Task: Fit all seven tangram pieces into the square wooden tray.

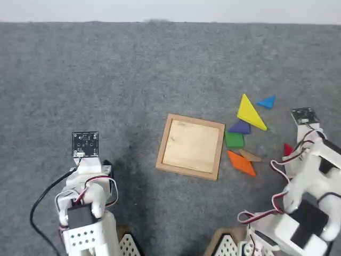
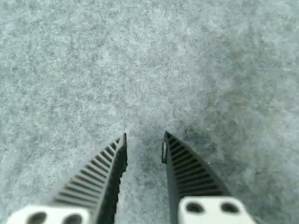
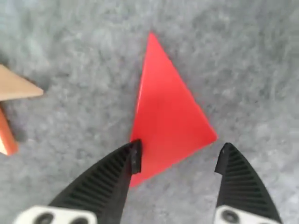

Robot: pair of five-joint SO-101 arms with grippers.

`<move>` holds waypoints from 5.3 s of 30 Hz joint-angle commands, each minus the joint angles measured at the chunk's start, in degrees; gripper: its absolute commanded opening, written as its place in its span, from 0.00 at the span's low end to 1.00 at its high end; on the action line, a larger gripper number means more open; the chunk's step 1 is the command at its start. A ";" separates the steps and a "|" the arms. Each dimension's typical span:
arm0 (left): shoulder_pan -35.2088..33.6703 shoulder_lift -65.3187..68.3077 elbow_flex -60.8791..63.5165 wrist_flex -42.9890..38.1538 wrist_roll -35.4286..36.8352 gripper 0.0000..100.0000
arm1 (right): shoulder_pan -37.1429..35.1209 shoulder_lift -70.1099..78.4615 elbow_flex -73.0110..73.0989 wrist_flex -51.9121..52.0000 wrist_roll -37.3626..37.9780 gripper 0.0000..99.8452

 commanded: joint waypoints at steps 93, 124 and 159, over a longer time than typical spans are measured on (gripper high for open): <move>-0.18 0.09 -0.48 0.35 -0.62 0.12 | -20.44 -31.52 0.18 18.59 3.52 0.19; -0.18 0.09 -0.48 0.35 -0.62 0.12 | -2.07 6.73 -21.54 4.35 11.43 0.28; -0.18 0.09 -0.48 0.35 -0.62 0.12 | -6.99 6.46 0.09 -6.29 22.59 0.27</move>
